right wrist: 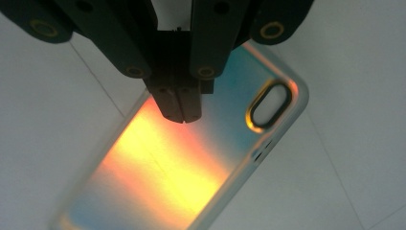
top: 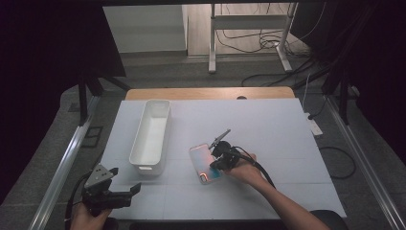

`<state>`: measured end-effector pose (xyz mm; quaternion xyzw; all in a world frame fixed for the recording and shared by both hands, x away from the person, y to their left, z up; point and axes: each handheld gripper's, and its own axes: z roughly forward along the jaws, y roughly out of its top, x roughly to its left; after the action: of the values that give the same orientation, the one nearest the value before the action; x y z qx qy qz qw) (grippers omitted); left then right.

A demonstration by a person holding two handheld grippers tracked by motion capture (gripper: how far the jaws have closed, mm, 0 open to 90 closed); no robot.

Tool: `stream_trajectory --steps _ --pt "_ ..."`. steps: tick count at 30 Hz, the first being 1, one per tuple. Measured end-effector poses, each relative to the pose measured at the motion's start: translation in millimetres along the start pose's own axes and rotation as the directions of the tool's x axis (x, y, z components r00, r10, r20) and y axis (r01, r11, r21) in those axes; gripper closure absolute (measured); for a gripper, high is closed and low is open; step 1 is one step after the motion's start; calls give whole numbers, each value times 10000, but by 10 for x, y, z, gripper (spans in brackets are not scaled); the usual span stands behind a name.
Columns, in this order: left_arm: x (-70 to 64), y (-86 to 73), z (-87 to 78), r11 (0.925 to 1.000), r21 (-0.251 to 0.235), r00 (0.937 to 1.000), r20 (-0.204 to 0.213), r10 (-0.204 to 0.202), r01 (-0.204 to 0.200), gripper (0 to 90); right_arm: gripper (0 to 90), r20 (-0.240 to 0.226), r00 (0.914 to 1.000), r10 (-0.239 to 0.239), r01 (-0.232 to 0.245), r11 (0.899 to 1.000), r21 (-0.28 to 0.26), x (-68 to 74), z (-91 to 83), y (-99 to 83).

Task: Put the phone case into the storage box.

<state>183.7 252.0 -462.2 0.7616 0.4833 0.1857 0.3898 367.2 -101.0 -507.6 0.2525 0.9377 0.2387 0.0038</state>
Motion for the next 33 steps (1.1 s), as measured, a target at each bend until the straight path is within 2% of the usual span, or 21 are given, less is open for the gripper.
stream_trajectory --steps 11,15,18,20,24,27,33 --pt "4 1 2 10000 26 10000 17 -15 15 41 895 417 9990 130 -124 9998 -123 -144 -26 0" --pt "4 2 5 10000 34 10000 22 -25 24 42 895 699 9974 173 -156 9996 -249 -211 -11 37" --pt "6 2 5 10000 26 10000 18 -49 49 42 895 845 9963 128 -106 9996 -265 -201 -5 53" --pt "8 2 6 10000 27 9999 51 -88 88 42 895 776 9970 58 -24 9990 -437 -154 -3 76" --pt "9 2 5 10000 15 9999 35 -95 95 44 894 357 9992 -184 211 9969 -762 6 31 152" --pt "9 1 4 10000 11 10000 42 -85 84 44 895 66 9991 -416 420 9956 -833 123 112 212" --pt "10 2 6 10000 27 10000 41 -87 87 44 895 -200 9980 -606 587 9946 -856 245 222 265"
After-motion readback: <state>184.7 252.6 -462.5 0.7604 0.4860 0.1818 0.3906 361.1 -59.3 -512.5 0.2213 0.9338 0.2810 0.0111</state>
